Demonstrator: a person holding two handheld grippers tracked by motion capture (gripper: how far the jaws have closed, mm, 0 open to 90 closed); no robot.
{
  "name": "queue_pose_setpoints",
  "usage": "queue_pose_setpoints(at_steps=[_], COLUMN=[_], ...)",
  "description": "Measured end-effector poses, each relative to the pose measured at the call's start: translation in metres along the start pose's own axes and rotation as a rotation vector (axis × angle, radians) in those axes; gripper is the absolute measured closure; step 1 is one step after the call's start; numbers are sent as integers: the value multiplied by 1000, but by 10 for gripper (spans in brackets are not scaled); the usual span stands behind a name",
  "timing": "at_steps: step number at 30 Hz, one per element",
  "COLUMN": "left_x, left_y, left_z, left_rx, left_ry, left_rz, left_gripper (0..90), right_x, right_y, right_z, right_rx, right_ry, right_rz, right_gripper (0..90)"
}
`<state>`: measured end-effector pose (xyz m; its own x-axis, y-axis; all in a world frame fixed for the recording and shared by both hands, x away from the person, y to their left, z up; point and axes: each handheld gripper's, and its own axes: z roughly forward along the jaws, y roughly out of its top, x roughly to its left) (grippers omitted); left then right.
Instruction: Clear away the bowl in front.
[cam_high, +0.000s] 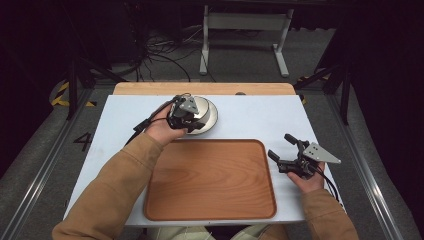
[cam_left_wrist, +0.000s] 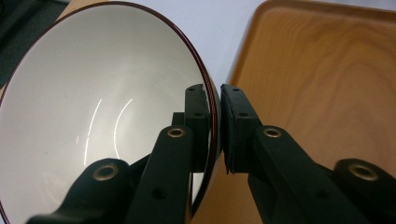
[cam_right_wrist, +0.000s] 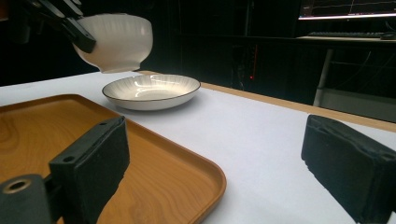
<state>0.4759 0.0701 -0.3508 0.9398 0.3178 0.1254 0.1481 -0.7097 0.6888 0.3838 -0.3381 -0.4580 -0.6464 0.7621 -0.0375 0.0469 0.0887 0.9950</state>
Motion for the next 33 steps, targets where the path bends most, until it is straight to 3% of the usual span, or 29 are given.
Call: queue_pose_setpoints(at_steps=[13,33], left_x=[-36,-83], left_y=[7,11], left_z=[-16,-21], left_rx=[-6,18], left_ry=[-61,-152], left_rz=[84,197], left_gripper=[824,824], right_x=[0,0], right_y=[0,0], right_z=[0,0], right_rx=[2,2], right_ry=[-1,1], right_rz=[-1,0], right_gripper=[83,83])
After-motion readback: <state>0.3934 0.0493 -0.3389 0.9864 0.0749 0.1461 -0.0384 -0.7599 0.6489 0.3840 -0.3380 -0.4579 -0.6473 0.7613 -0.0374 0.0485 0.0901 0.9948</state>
